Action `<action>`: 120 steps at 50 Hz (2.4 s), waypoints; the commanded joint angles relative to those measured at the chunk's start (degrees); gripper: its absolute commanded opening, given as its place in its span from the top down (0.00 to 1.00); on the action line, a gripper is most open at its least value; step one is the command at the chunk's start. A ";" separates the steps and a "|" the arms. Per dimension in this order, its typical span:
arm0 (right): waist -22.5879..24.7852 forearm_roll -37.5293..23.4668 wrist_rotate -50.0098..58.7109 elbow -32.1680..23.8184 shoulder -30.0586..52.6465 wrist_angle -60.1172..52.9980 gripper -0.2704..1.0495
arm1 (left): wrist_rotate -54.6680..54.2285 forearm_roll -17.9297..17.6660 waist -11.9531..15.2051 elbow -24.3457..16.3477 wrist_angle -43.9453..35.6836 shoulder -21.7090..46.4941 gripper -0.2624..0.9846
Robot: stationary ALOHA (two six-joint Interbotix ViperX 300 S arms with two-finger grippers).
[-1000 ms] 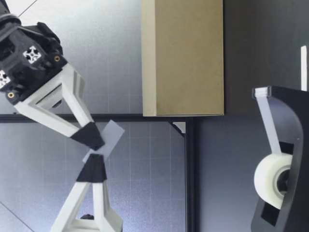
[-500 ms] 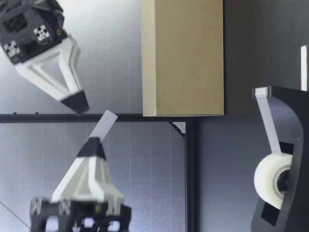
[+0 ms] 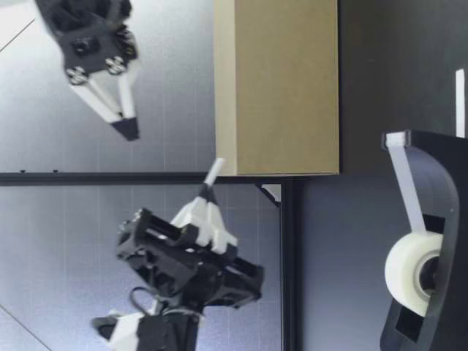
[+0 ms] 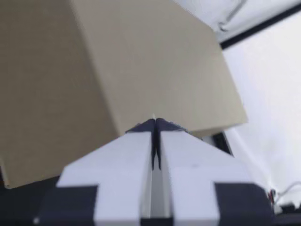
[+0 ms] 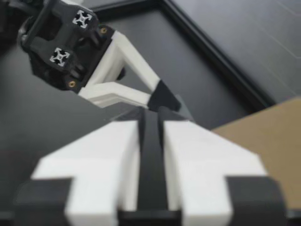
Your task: Cut a small piece of tape from the tape dispenser then place it on the cardboard box's edge.
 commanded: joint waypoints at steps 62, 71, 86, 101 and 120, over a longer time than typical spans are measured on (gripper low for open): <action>-7.12 -0.97 -0.26 -11.16 18.28 4.92 0.88 | -1.23 0.35 1.76 -1.93 2.02 2.64 0.89; -8.17 -0.97 -0.26 -12.48 19.51 5.10 0.88 | -1.14 0.35 1.67 -1.85 1.93 2.55 0.89; -8.53 -1.23 -0.26 -13.97 20.57 6.24 0.88 | -0.09 0.53 1.76 -1.41 1.85 1.93 0.87; -8.53 -1.23 -0.18 -14.06 20.48 6.33 0.88 | 0.53 1.41 1.67 -1.05 1.67 1.41 0.57; -7.56 -1.23 0.18 -13.62 14.24 7.82 0.88 | 2.99 2.72 -0.79 2.20 1.58 -2.81 0.50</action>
